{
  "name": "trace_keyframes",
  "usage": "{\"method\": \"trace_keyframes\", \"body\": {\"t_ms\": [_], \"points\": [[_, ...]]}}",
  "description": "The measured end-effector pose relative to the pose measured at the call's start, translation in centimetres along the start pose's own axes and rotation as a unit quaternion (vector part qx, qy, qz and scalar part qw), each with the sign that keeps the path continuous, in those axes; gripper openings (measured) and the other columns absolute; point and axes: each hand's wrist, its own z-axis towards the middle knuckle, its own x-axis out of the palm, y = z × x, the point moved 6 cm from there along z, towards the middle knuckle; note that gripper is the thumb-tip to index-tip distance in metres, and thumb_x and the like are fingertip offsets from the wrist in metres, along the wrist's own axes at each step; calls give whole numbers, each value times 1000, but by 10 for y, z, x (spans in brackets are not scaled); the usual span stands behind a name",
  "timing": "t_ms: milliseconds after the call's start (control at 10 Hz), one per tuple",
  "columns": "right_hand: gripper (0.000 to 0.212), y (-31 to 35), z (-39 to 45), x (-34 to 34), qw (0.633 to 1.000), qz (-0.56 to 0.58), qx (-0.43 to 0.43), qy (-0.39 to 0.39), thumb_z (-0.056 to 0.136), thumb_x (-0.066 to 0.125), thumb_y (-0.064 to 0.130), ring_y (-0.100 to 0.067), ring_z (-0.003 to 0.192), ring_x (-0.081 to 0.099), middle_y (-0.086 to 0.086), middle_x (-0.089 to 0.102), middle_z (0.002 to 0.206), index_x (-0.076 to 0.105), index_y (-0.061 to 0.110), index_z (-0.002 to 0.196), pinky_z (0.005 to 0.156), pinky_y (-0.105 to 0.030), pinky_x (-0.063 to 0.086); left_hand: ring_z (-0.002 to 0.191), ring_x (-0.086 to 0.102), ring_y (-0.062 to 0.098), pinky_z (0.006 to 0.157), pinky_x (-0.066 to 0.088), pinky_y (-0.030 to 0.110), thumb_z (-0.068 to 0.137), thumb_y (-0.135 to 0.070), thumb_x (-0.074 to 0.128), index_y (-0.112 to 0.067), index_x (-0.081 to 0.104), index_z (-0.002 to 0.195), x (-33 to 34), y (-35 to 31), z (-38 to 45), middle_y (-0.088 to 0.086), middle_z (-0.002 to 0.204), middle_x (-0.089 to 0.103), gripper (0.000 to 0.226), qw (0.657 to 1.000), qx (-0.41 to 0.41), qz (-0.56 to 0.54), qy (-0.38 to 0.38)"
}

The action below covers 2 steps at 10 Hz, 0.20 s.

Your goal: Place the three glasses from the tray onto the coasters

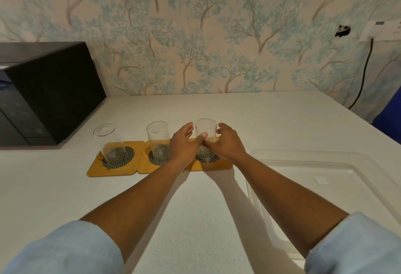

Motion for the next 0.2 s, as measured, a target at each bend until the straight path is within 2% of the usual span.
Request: {"method": "trace_keyframes", "body": {"t_ms": [100, 200], "points": [[80, 2, -1, -5, 1000, -13, 0, -15, 70, 72, 57, -28, 110, 58, -9, 58, 128, 47, 11, 131, 73, -30, 43, 129, 53, 13, 103, 44, 29, 85, -44, 72, -20, 51, 141, -6, -6, -3, 0, 142, 56, 64, 999, 25, 27, -12], [74, 7, -6, -10, 1000, -11, -11, -27, 74, 70, 55, -27, 113, 56, -10, 57, 129, 48, 12, 130, 77, -30, 40, 131, 51, 13, 97, 40, 24, 90, -46, 64, -22, 50, 142, -12, -17, -11, -2, 144, 55, 59, 998, 42, 53, -16]]}}
